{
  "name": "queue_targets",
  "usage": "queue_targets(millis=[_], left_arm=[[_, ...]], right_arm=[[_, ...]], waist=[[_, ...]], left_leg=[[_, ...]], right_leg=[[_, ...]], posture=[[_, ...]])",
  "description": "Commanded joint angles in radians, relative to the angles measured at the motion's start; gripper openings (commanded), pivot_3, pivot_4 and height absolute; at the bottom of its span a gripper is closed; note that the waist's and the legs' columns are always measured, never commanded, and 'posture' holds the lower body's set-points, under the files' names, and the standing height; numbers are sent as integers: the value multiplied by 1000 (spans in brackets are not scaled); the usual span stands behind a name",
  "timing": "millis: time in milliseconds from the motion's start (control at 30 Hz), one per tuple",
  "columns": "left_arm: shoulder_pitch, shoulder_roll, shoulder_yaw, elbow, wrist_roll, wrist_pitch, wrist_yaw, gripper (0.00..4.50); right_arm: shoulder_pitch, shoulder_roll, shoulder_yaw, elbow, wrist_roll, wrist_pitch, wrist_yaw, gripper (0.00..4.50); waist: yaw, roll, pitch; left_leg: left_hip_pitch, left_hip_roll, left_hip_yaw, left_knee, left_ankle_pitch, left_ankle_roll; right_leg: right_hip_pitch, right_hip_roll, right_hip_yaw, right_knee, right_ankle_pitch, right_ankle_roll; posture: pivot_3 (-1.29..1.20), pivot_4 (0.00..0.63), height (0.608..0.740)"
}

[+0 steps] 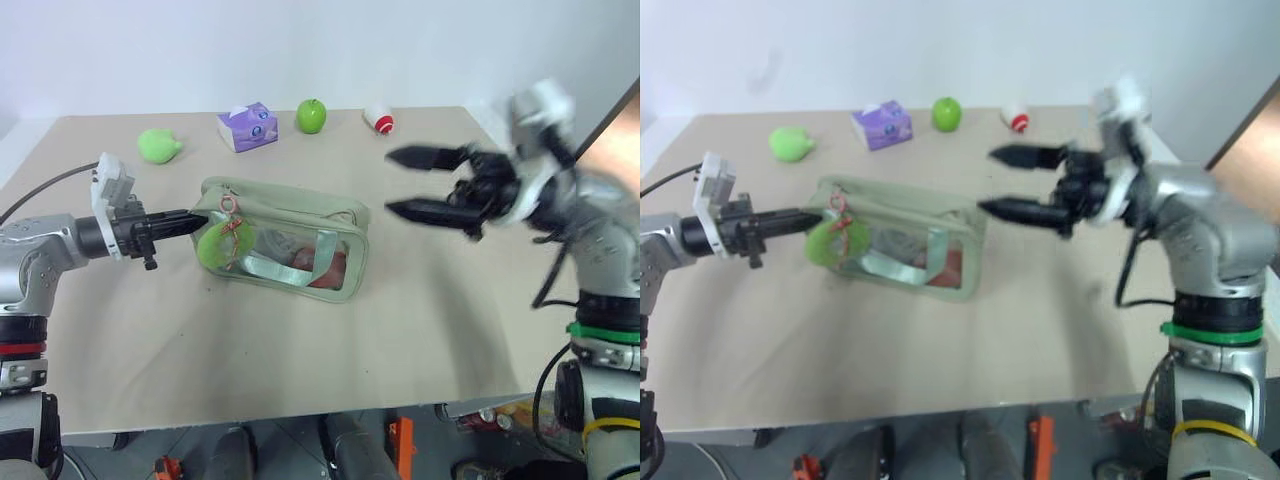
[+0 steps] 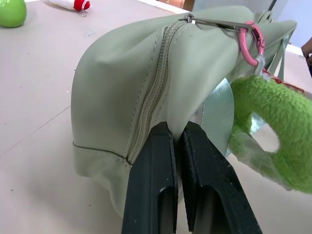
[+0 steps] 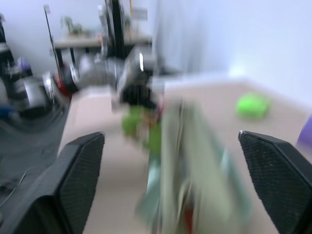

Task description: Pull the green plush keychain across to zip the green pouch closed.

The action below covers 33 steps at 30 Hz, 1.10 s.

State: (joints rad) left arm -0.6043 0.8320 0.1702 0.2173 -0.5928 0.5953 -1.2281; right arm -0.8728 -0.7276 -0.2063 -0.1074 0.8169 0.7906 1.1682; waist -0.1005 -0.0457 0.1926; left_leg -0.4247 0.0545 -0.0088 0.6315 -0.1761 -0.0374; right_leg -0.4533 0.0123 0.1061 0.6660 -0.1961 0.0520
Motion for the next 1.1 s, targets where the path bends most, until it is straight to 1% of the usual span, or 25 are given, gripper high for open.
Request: queue_targets(millis=[33,167,300,467,567,700,967,1100], left_arm=[[-9,-10,24,-28,-16,-4,7,0],[-16,-26,18,-22,-14,-9,9,0],[-13,-39,16,-30,-15,-7,13,0],[-6,-44,22,-37,-19,-2,17,0],[-6,-42,24,-37,-20,0,19,0],[-10,-39,25,-32,-20,-1,20,0],[-11,-46,25,-29,-19,-7,25,0],[-8,-53,25,-31,-19,-10,28,0]], right_arm=[[-37,44,47,-119,53,95,-134,4459],[-48,118,170,-194,27,189,-271,4459],[-79,202,226,-222,105,325,-356,4459],[-114,295,328,-177,91,428,-423,4459],[-139,326,347,-155,109,489,-430,4459],[-161,349,405,-137,74,515,-435,4459],[-232,438,500,10,-80,485,-503,4459],[-255,455,528,55,-156,459,-521,4459]], waist=[[0,0,0],[0,0,0],[5,0,0],[8,0,0],[8,0,0],[8,-1,0],[7,-1,0],[8,-1,-1]], left_leg=[[0,0,0,0,0,0],[0,0,0,0,0,0],[-2,0,0,1,0,0],[-2,0,0,1,0,0],[-2,0,0,1,0,0],[-2,0,-1,1,0,0],[-2,1,-1,1,0,0],[-3,1,-1,1,0,0]], right_leg=[[0,0,0,0,0,0],[0,0,0,0,0,0],[0,0,0,0,0,0],[0,-1,0,0,0,0],[-1,0,0,0,0,0],[0,-1,-1,0,0,0],[-1,0,-2,0,0,0],[-1,0,-2,0,0,0]], posture=[[0,150,740],[0,150,740],[0,150,740],[0,150,740],[0,150,740],[0,150,740],[0,150,740],[0,150,740]])
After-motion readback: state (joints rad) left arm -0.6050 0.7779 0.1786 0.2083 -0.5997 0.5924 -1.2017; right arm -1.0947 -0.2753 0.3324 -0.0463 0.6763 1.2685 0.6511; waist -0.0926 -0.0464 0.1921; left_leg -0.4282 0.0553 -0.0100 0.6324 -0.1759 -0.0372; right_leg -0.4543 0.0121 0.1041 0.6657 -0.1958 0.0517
